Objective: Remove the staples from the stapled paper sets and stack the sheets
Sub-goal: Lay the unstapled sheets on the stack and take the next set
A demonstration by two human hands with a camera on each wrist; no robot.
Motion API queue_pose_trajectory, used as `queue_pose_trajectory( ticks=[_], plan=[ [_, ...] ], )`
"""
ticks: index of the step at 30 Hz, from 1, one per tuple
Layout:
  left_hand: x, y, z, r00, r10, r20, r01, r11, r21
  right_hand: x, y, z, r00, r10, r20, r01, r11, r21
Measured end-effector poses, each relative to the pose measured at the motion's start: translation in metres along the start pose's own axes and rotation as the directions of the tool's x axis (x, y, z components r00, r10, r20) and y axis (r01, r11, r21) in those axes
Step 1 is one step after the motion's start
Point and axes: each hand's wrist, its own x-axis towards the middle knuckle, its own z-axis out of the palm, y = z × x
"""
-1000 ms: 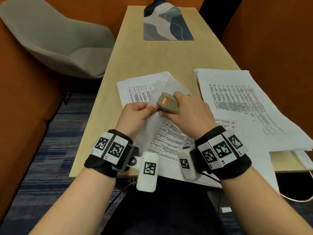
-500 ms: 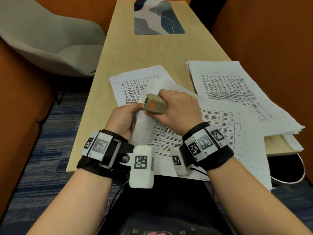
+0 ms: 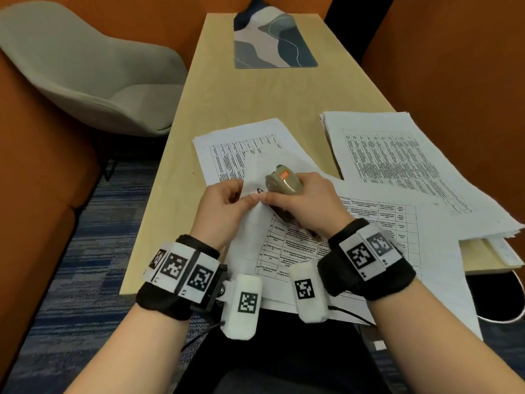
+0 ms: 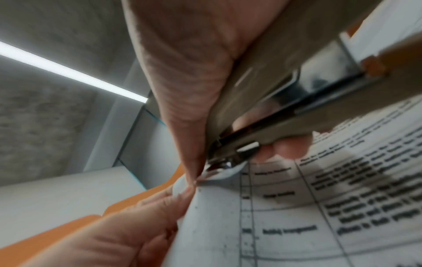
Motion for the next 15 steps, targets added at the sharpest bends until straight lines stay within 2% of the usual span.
queue_pose_trajectory(
  ticks=[4,7,9,12,14,15],
  plan=[
    [-0.001,-0.005,0.001,0.997,0.072,-0.037,-0.067,0.988,0.14,0.001,0.004,-0.002,0.989,0.094,0.115,-0.115,0.975,0.189],
    [-0.002,-0.002,-0.002,0.995,0.082,-0.048,-0.071,0.978,0.198,-0.001,0.005,-0.002,0.991,0.084,0.108,-0.1,0.982,0.159],
    [-0.002,0.001,-0.002,0.996,0.066,-0.058,-0.053,0.98,0.191,-0.006,0.004,-0.009,0.997,0.066,0.043,-0.069,0.995,0.072],
    [0.003,-0.002,-0.004,0.993,0.098,-0.071,-0.073,0.953,0.296,-0.018,0.008,-0.042,0.991,0.087,-0.1,-0.08,0.994,0.074],
    [0.006,-0.008,-0.007,0.986,0.151,-0.076,-0.118,0.936,0.332,-0.032,0.018,-0.079,0.962,0.126,-0.242,-0.113,0.991,0.068],
    [0.006,-0.009,-0.005,0.983,0.171,-0.069,-0.141,0.936,0.323,-0.04,0.026,-0.1,0.931,0.16,-0.329,-0.152,0.987,0.049]
  ],
)
